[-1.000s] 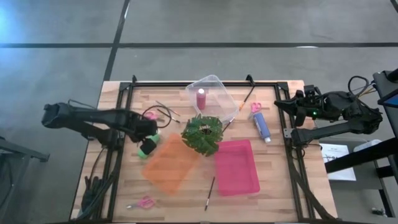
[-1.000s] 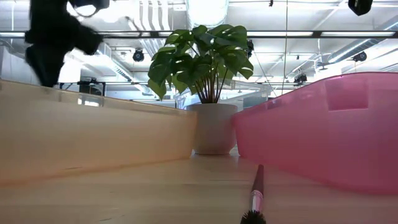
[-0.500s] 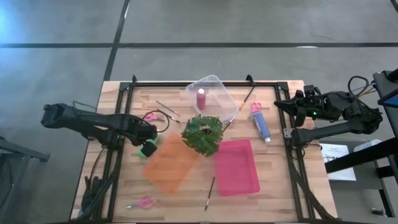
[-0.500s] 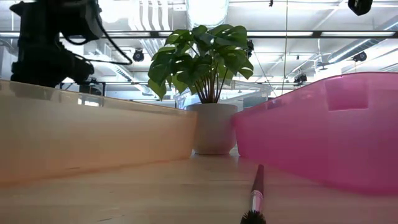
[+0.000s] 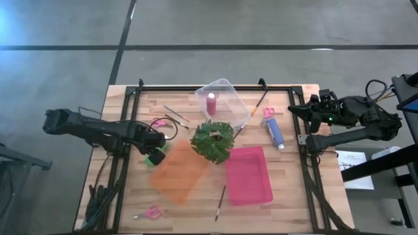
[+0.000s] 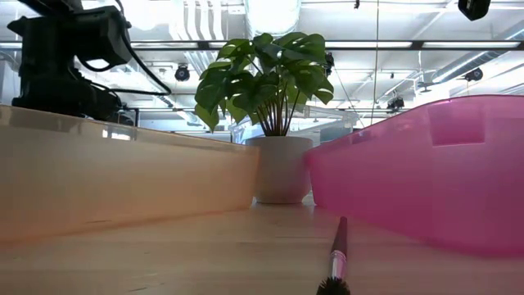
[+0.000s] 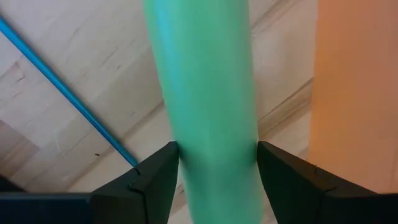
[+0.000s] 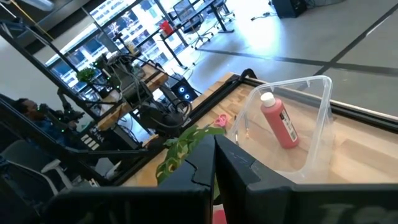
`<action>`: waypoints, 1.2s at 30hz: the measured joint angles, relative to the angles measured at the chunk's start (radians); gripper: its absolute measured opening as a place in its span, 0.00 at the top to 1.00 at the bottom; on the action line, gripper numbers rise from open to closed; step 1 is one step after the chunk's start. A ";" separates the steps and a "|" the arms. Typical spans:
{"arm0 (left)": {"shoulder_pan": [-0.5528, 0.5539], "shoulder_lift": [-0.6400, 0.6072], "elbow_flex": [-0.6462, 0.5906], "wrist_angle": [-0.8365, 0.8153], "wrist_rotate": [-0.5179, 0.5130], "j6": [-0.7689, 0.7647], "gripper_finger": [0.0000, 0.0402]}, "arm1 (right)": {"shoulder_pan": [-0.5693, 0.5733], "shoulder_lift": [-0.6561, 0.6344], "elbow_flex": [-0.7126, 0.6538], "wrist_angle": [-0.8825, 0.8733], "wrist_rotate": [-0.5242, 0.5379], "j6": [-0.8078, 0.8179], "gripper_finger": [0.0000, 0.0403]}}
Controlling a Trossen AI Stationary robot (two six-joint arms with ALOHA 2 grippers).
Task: Pick & Place Paint Supplies
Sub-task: Put the green acrylic craft paint bottle into the transparent bin
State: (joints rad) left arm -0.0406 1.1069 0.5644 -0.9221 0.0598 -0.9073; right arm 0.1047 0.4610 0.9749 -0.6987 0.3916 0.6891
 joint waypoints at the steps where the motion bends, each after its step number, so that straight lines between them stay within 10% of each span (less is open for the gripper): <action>1: 0.000 0.000 0.000 0.001 0.000 0.000 0.46 | 0.000 0.000 0.000 0.000 0.000 0.000 0.98; 36: -0.001 0.008 -0.073 0.088 -0.030 -0.081 0.44 | 0.000 0.000 -0.002 -0.001 0.004 -0.035 0.98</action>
State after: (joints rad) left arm -0.0418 1.1145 0.4919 -0.8337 0.0296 -0.9886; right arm 0.1043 0.4610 0.9726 -0.6998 0.3958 0.6537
